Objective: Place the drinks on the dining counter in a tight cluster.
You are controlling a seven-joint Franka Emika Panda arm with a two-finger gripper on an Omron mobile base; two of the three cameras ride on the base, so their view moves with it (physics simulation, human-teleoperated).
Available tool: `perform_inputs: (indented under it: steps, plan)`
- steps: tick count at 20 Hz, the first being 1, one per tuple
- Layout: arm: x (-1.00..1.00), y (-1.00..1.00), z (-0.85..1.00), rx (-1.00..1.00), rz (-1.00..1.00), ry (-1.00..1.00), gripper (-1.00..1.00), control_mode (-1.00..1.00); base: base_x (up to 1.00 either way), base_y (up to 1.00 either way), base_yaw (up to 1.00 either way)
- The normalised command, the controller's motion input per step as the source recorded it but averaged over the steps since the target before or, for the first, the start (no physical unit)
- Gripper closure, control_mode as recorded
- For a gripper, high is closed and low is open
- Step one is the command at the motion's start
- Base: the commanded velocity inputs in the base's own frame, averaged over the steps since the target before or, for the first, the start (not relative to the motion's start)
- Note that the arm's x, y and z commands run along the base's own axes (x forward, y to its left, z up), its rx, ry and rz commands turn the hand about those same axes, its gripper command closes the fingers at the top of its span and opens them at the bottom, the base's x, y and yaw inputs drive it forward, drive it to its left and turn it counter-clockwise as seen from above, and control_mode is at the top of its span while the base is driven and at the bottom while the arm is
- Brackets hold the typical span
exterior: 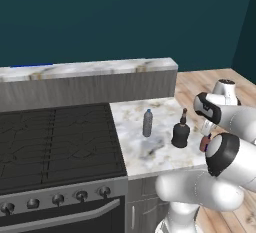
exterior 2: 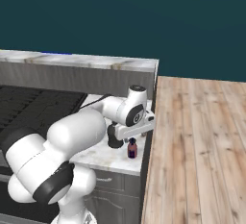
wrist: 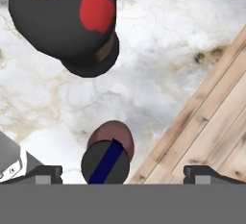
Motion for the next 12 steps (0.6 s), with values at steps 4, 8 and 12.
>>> perform_inputs:
  steps: [4, 8, 12]
  plan:
    - [-0.03, 0.0, -0.03, 0.0, 0.0, 0.0, -1.0, -1.0, 0.0, 0.0, 0.0]
    - [0.0, 0.04, -0.02, 0.0, 0.0, 0.0, -1.0, -1.0, 0.0, 0.0, 0.0]
    - [0.0, 0.08, -0.09, 0.0, 0.0, 0.0, -1.0, -1.0, 0.0, 0.0, 0.0]
